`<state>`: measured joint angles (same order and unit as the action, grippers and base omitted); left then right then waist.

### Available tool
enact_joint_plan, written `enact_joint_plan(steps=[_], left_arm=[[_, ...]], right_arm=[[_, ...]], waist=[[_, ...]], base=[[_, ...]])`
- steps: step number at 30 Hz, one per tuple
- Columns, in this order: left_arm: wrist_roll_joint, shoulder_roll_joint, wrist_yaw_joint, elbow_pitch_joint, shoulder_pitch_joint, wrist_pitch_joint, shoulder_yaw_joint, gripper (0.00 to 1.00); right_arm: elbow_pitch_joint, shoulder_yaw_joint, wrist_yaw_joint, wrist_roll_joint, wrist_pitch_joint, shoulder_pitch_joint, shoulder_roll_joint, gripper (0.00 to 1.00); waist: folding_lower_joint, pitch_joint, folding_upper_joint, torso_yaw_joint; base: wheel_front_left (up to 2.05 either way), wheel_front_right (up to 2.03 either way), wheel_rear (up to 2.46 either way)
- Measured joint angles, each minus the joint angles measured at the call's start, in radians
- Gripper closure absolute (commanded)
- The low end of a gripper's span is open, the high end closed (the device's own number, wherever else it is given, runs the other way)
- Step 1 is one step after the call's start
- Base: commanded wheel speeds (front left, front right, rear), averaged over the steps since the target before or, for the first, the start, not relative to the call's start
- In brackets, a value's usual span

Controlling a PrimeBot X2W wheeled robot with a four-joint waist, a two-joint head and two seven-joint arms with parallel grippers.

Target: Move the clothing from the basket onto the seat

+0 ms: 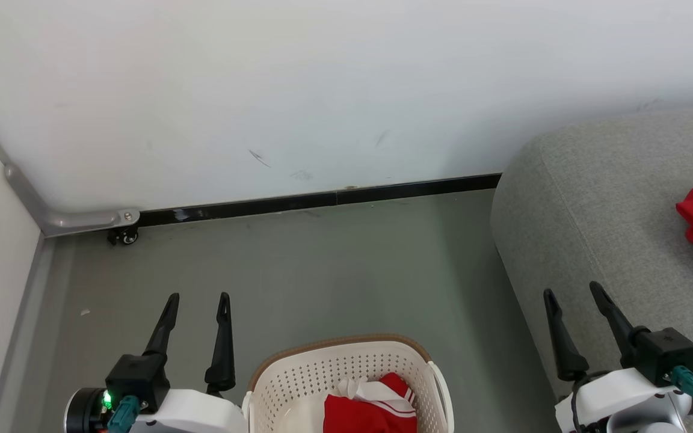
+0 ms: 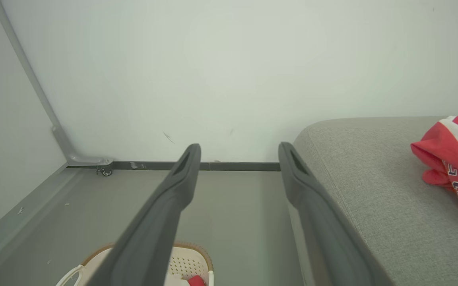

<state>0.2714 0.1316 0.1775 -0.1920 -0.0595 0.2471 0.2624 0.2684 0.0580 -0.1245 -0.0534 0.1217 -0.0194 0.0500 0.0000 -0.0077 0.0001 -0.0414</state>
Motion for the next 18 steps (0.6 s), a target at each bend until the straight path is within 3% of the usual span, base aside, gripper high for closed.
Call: enact_joint_plan(steps=[18], left_arm=[[-0.027, 0.004, 0.004, -0.008, 0.017, 0.000, -0.017, 0.00]], right_arm=[[-0.045, 0.001, 0.000, -0.009, -0.009, 0.037, -0.004, 0.00]], waist=[[0.0000, -0.002, 0.0000, 0.001]], base=[[0.00, 0.00, 0.00]])
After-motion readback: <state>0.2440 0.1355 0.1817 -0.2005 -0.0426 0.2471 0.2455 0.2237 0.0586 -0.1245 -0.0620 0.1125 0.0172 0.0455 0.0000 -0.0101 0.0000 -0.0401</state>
